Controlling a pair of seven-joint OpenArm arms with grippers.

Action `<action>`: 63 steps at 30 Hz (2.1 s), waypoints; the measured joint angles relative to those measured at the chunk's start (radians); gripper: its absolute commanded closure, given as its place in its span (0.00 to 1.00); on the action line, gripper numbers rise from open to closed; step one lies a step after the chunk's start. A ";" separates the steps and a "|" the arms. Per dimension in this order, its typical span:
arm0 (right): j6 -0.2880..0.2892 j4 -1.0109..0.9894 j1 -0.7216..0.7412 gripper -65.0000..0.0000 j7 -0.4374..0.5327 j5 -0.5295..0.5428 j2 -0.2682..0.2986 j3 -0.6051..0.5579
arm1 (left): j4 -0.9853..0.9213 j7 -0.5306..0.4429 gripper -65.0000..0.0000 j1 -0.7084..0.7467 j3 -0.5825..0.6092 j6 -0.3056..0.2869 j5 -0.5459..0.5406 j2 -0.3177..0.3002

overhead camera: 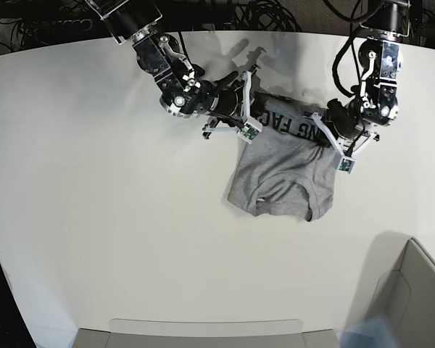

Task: Fold the T-shirt properly
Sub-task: 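Drag the folded shirt across the table with the left gripper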

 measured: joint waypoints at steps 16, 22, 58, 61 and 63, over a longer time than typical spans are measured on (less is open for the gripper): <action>0.001 0.403 -0.322 0.96 -0.011 0.006 0.194 0.286 | 0.199 0.023 1.00 0.022 -0.059 0.005 0.011 0.137; 0.002 0.422 -0.366 0.96 -0.014 0.002 0.190 0.389 | 0.153 0.015 1.00 -0.038 -0.014 0.014 0.011 0.158; 0.002 0.578 -0.367 0.96 -0.003 0.009 0.210 0.421 | 0.103 -0.093 1.00 -0.106 -0.267 0.012 0.015 0.053; 0.002 0.595 -0.363 0.96 0.016 0.006 0.203 0.471 | 0.257 -0.100 1.00 -0.052 -0.292 0.010 0.011 0.053; 0.002 0.592 -0.389 0.96 0.066 0.004 0.206 0.491 | 0.331 -0.095 1.00 0.002 -0.296 0.003 0.010 0.058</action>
